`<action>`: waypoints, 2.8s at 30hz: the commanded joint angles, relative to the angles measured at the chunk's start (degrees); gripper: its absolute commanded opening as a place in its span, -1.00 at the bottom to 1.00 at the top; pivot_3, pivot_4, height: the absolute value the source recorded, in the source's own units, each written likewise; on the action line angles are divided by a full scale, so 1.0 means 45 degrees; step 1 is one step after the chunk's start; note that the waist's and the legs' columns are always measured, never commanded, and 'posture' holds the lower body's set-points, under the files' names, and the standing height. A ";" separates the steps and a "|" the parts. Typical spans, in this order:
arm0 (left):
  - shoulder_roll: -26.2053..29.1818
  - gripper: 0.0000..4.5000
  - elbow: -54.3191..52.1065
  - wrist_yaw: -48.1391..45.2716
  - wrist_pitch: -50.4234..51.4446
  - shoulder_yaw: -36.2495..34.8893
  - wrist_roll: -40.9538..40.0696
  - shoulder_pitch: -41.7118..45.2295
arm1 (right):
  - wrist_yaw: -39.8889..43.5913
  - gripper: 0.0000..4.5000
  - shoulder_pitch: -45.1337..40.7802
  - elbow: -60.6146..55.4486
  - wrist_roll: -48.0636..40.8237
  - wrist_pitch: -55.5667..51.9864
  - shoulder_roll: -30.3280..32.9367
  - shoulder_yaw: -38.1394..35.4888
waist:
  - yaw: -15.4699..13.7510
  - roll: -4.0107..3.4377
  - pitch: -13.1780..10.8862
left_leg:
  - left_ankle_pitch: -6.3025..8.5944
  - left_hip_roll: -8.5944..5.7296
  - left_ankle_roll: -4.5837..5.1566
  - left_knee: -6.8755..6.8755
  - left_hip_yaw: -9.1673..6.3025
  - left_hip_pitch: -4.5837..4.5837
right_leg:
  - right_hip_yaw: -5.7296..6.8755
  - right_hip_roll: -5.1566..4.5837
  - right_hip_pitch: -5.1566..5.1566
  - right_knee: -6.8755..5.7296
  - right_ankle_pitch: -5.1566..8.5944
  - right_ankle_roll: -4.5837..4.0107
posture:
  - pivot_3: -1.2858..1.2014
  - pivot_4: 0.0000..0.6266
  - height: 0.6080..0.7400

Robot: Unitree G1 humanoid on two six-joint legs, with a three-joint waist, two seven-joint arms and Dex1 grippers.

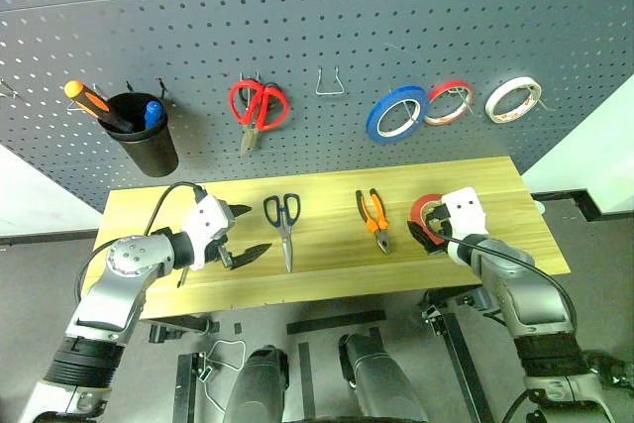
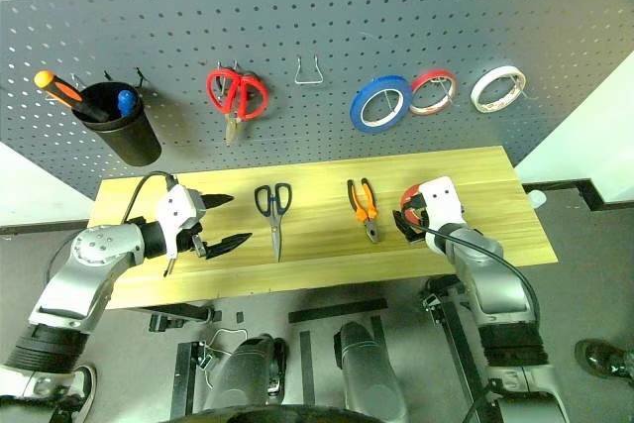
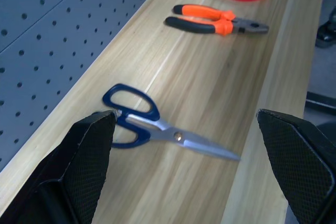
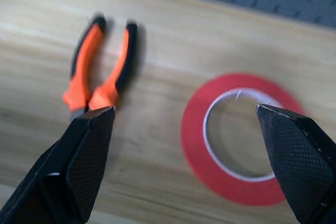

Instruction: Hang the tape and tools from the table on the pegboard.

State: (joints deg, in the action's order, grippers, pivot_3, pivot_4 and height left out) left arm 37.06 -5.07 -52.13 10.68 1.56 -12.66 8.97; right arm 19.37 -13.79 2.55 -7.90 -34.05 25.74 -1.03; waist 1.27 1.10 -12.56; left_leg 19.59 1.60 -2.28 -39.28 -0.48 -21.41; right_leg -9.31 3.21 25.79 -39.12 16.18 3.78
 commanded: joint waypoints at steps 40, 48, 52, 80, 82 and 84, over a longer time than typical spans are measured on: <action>0.1164 0.99 -0.3544 0.0472 0.1977 -0.1405 -0.0799 -0.2325 | 0.2533 1.00 -0.3180 0.5080 0.0367 0.0981 0.0143 0.0030 | -0.0037 0.0101 -0.1292 | -0.0016 -0.0033 -0.0028 0.0008 -0.0043 0.0003 | 0.0162 -0.0148 -0.0010 0.0017 -0.0030 0.0012 | 0.14 0.12 1.00; 0.0875 0.99 -0.3132 0.0476 0.1690 -0.1269 -0.0830 -0.2276 | 0.3108 1.00 -0.2048 0.3197 -0.0254 0.0659 0.0281 -0.0286 | -0.0059 0.0085 -0.1308 | -0.0015 -0.0031 -0.0029 0.0026 -0.0060 -0.0016 | 0.0189 -0.0161 -0.0001 0.0038 -0.0030 0.0012 | 0.13 0.06 1.00; 0.0766 0.99 -0.2550 0.0388 0.1411 -0.1428 -0.0877 -0.2380 | 0.4089 1.00 -0.1026 0.1407 -0.1046 0.0540 0.0425 -0.0359 | -0.0041 0.0074 -0.1318 | -0.0015 -0.0032 -0.0029 0.0029 -0.0065 -0.0019 | 0.0193 -0.0163 0.0000 0.0042 -0.0030 0.0013 | 0.12 0.06 1.00; 0.0892 0.99 -0.2916 0.0188 0.1518 -0.1358 -0.0975 -0.2498 | 0.1659 1.00 -0.2024 0.3261 0.0483 0.0983 0.0549 -0.0606 | -0.0062 0.0058 -0.1539 | -0.0033 -0.0033 -0.0062 0.0028 -0.0079 -0.0191 | 0.0225 -0.0177 0.0178 0.0045 -0.0033 0.0012 | 0.13 0.15 1.00; 0.0921 0.99 -0.3000 0.0175 0.1566 -0.1388 -0.1010 -0.2505 | 0.1647 1.00 -0.2161 0.3492 0.0579 0.0927 0.0606 -0.0563 | -0.0075 0.0056 -0.1541 | -0.0034 -0.0035 -0.0062 0.0028 -0.0074 -0.0215 | 0.0334 -0.0250 0.0220 0.0036 -0.0040 0.0002 | 0.13 0.16 1.00; 0.0989 0.99 -0.3135 0.0110 0.1647 -0.1387 -0.1085 -0.2401 | 0.1622 1.00 -0.2308 0.3767 0.0713 0.0718 0.0656 -0.0471 | -0.0077 0.0056 -0.1543 | -0.0033 -0.0039 -0.0062 0.0029 -0.0072 -0.0216 | 0.0410 -0.0296 0.0225 0.0036 -0.0044 -0.0007 | 0.13 0.17 1.00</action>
State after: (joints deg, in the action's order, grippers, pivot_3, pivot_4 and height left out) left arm 40.62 -16.70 -51.12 18.15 -3.65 -16.46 -1.56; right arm 26.89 -23.87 19.22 -5.37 -30.34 27.89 -3.35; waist 0.92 1.35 -19.50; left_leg 19.44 1.40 -2.56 -39.15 -0.81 -22.38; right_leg -7.34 1.78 26.80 -38.96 15.98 3.74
